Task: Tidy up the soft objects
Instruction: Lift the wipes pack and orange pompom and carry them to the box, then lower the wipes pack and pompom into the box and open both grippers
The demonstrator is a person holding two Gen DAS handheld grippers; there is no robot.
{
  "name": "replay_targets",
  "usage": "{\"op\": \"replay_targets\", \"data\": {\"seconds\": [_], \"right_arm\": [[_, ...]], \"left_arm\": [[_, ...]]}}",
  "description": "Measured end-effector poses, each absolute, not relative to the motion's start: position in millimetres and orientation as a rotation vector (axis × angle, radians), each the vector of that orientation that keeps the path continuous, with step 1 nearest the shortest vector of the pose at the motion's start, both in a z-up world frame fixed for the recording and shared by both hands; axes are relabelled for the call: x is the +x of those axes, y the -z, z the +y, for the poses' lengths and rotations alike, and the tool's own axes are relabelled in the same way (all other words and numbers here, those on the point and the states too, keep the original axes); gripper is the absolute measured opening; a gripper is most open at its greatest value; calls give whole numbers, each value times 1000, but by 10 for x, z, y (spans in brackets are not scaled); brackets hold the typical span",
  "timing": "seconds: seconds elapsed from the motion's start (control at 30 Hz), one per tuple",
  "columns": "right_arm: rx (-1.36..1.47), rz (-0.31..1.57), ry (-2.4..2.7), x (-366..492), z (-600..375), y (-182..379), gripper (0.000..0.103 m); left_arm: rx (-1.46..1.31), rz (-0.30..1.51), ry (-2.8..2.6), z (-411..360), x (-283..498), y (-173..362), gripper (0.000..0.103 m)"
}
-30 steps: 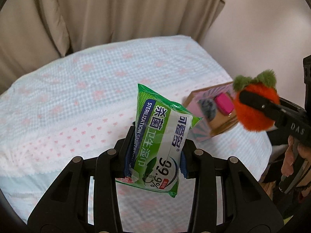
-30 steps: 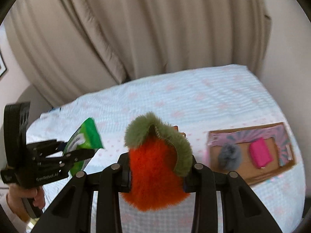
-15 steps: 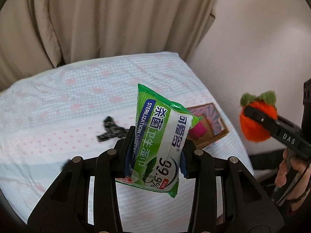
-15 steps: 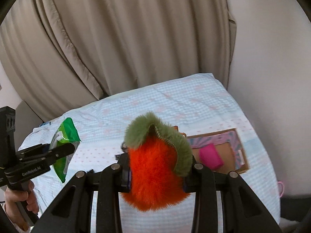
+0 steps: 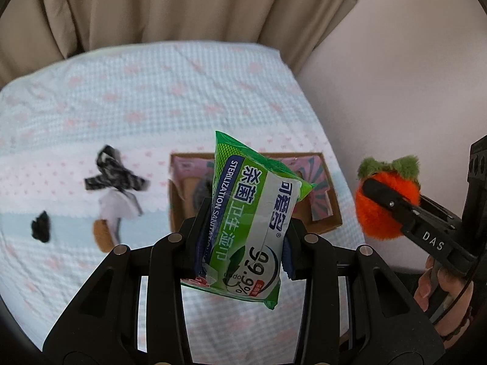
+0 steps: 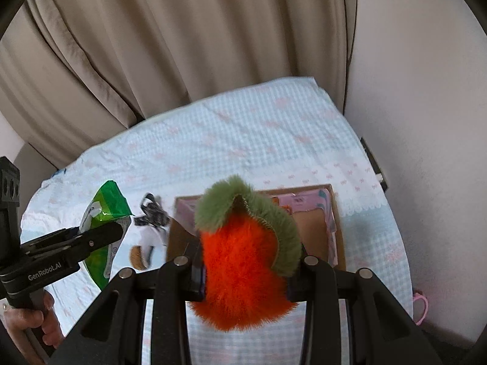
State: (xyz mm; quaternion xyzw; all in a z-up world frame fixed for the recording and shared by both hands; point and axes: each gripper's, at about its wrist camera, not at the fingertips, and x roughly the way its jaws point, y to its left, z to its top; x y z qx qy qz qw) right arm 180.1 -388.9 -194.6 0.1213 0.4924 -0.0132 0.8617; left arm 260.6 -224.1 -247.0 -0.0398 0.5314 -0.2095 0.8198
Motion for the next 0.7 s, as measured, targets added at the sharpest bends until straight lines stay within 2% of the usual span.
{"op": "replay_targets", "data": {"seconds": [0.4, 0.7], "right_arm": [[206, 1205, 11, 2129, -4241, 2958, 33], [169, 1325, 7, 2107, -4317, 3477, 33]], "left_arm": [[-49, 1341, 391, -2943, 3122, 3508, 35], [-39, 1439, 379, -3204, 3318, 3986, 35]]}}
